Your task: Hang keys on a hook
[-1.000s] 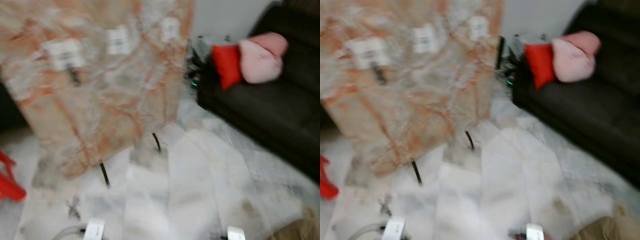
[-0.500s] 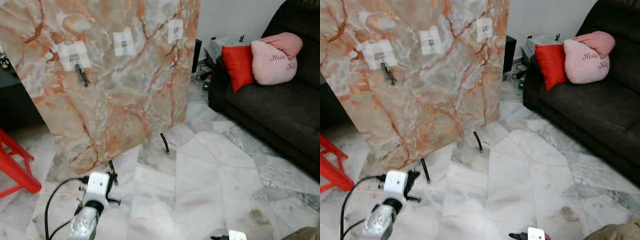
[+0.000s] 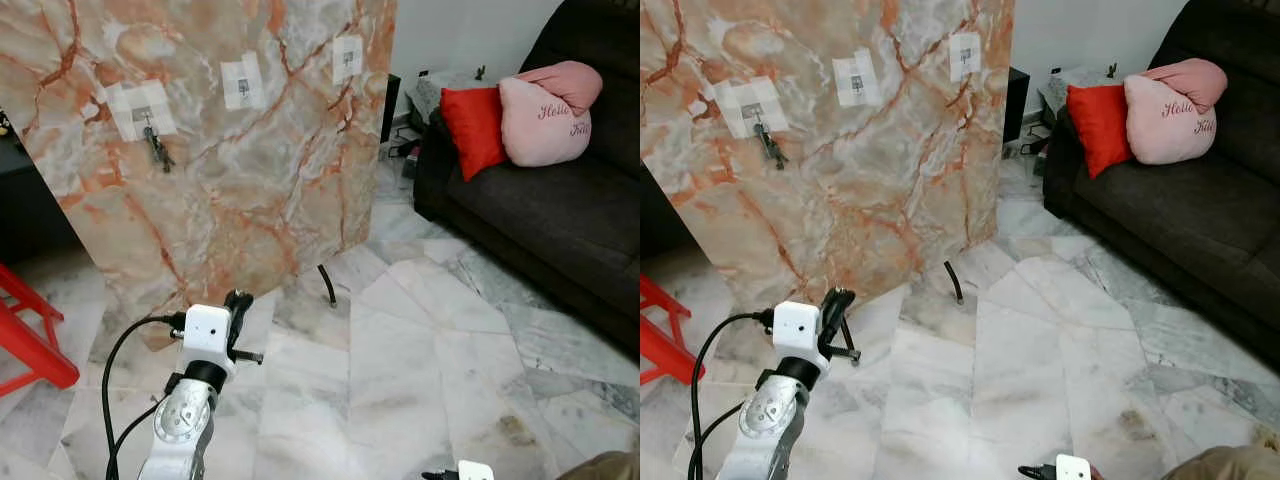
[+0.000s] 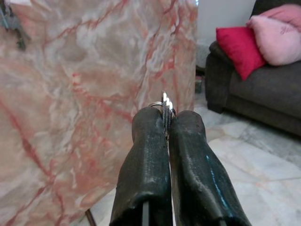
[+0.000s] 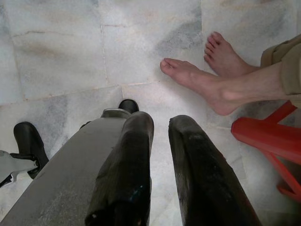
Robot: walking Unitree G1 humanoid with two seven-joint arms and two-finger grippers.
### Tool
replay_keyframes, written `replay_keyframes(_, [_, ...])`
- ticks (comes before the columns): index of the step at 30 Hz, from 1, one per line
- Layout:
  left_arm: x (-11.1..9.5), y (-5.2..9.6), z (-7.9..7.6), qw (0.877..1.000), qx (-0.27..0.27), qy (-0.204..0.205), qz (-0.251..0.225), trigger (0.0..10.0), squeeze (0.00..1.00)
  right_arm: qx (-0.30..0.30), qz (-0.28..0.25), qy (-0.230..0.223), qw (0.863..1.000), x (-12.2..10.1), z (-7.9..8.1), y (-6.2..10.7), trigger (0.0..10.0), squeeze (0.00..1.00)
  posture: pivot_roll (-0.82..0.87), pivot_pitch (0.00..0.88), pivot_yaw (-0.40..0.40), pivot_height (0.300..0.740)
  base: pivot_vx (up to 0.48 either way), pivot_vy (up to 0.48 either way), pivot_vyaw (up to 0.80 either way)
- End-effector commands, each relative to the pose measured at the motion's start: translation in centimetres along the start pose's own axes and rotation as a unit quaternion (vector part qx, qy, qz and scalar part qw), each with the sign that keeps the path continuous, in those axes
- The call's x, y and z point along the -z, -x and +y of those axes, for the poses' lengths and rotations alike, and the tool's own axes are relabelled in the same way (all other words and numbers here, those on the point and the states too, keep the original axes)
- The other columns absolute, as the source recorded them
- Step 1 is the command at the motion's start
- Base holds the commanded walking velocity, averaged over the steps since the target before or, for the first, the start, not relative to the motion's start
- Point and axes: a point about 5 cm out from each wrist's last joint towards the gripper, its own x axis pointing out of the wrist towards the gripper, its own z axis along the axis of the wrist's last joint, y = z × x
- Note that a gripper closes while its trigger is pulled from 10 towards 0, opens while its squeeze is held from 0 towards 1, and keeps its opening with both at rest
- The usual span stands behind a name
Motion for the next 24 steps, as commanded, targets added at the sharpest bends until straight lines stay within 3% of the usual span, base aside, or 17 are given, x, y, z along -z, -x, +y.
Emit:
replay_keyframes(1, [-0.7,-0.1,-0.5,1.000,0.012,0.007,-0.004,10.0,0.00,0.005,-0.006,0.004,1.000,-0.1,-0.4,0.0,10.0,0.00,-0.01,0.000,-0.074,0.740,0.000,0.000,0.00])
replay_keyframes(7, [-1.5,-0.4,-0.9,1.000,0.021,0.008,-0.012,10.0,0.00,0.005,-0.005,0.006,1.000,0.0,-0.3,0.0,10.0,0.00,0.00,0.000,-0.072,0.740,0.000,0.000,0.00])
replay_keyframes(24, [-1.9,-0.9,-1.3,0.999,0.038,0.007,-0.002,10.0,0.00,0.004,-0.009,0.001,1.000,0.0,-0.3,0.0,10.0,0.00,-0.01,0.000,-0.063,0.740,0.279,0.000,0.00])
